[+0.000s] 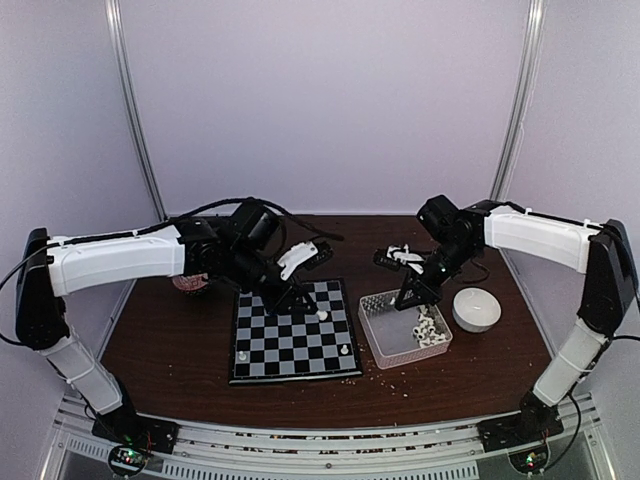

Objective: Set up the chess pieces on the board
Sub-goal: Place the chess piece on the chessboard.

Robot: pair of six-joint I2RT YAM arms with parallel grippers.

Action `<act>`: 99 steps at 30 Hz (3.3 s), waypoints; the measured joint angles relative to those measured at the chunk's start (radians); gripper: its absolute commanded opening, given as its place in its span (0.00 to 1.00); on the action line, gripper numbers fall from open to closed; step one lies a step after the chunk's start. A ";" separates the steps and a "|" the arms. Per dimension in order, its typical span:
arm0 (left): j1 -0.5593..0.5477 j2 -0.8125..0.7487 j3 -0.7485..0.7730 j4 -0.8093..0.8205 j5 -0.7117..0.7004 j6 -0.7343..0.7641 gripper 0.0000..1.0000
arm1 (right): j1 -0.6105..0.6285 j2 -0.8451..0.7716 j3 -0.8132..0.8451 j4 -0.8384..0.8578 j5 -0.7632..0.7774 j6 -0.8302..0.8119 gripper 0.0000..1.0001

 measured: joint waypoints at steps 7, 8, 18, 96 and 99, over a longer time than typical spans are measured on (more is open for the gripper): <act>-0.100 0.047 0.107 -0.312 -0.245 0.076 0.00 | -0.001 0.061 0.000 0.042 0.053 0.041 0.00; -0.116 0.065 0.128 -0.342 -0.275 0.080 0.00 | -0.001 0.061 0.000 0.045 0.055 0.043 0.00; -0.213 0.235 0.233 -0.500 -0.408 0.093 0.00 | -0.001 0.061 -0.009 0.055 0.071 0.045 0.00; -0.190 -0.187 0.073 0.101 -0.308 0.099 0.45 | 0.011 -0.051 0.177 -0.124 -0.265 0.017 0.02; -0.186 -0.201 -0.018 0.277 -0.269 0.158 0.45 | 0.026 -0.043 0.235 -0.198 -0.357 -0.012 0.02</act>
